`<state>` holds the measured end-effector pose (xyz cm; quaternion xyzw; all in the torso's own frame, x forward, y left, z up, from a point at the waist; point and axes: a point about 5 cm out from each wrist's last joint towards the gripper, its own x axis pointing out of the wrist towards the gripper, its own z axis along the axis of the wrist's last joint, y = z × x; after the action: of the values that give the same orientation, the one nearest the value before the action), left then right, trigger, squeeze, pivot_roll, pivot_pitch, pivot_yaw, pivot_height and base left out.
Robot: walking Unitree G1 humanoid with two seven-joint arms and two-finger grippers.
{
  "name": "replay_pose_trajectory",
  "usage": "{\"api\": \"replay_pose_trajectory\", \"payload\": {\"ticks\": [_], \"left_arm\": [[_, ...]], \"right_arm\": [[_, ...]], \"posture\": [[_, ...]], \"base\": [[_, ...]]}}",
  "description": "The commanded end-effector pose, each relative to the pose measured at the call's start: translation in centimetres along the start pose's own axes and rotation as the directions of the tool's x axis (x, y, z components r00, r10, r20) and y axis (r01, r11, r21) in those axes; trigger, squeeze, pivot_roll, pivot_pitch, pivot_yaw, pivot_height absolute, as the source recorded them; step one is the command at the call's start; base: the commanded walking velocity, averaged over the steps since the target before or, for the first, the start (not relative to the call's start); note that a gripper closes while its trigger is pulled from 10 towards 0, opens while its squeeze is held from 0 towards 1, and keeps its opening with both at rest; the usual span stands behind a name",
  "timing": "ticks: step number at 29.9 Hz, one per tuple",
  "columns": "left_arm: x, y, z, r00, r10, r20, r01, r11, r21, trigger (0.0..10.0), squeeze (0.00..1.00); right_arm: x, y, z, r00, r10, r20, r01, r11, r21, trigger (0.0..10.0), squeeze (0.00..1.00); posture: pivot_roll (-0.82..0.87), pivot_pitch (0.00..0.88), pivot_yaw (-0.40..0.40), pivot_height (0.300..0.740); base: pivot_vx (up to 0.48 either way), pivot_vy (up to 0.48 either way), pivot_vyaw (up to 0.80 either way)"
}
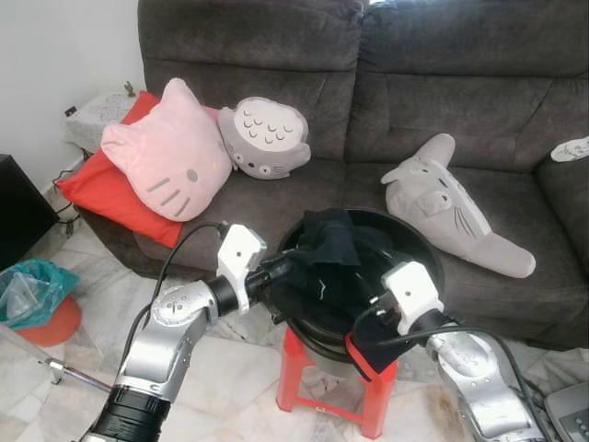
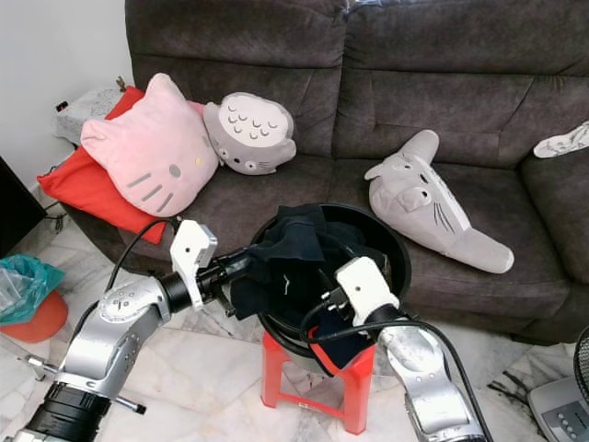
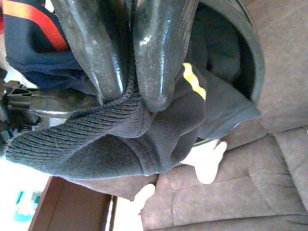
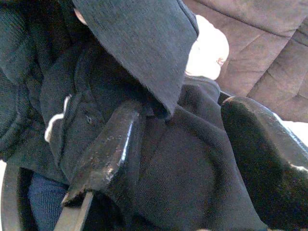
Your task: Hang hanger
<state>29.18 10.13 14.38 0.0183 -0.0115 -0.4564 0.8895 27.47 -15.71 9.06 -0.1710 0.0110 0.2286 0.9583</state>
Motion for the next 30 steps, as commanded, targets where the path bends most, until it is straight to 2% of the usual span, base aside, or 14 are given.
{"api": "replay_pose_trajectory", "payload": {"ticks": [1,3,5,12,21,24,30], "left_arm": [[0.1,-0.3,0.1,1.0,-0.023,-0.005,0.023,1.0,-0.008,10.0,0.0],[0.1,-0.4,0.1,1.0,-0.03,-0.006,0.03,0.999,-0.011,10.0,0.0],[0.0,-0.8,0.1,0.997,-0.073,-0.014,0.072,0.996,-0.046,10.0,0.0],[0.0,-1.1,0.0,0.996,-0.091,-0.024,0.09,0.995,-0.048,10.0,0.0],[0.2,-1.2,0.2,0.995,-0.098,-0.023,0.097,0.994,-0.049,10.0,0.0],[0.2,-1.2,0.2,0.995,-0.097,-0.026,0.096,0.994,-0.044,10.0,0.0],[0.2,-1.2,0.4,0.995,-0.1,-0.023,0.098,0.994,-0.042,10.0,0.0]], "right_arm": [[0.2,0.1,-0.1,1.0,-0.011,0.018,0.011,1.0,0.008,10.0,0.0],[0.2,0.2,-0.2,1.0,-0.014,0.021,0.014,1.0,0.006,10.0,0.0],[0.4,-0.1,-0.2,0.996,-0.074,0.055,0.076,0.996,-0.047,10.0,0.0],[1.0,-0.3,0.0,0.988,-0.122,0.091,0.129,0.989,-0.076,10.0,0.0],[2.3,0.3,0.8,0.982,-0.108,0.158,0.118,0.992,-0.054,10.0,0.0],[2.7,1.4,0.5,0.99,-0.028,0.138,0.037,0.997,-0.064,10.0,0.0],[3.2,1.2,-0.4,0.993,-0.076,0.086,0.084,0.993,-0.088,10.0,0.0]], "posture": [[-0.13,0.0,0.066,0.74],[-0.13,0.0,0.066,0.74],[-0.12,0.0,0.066,0.74],[-0.12,0.0,0.069,0.74],[-0.12,0.0,0.07,0.74],[-0.12,0.0,0.069,0.74],[-0.11,0.0,0.068,0.74]], "base": [[0.0,0.0,0.0],[0.0,0.0,0.0],[0.0,0.0,0.0],[0.0,0.0,0.0],[0.0,0.0,0.0],[0.0,0.0,0.0],[0.0,0.0,0.0]]}}
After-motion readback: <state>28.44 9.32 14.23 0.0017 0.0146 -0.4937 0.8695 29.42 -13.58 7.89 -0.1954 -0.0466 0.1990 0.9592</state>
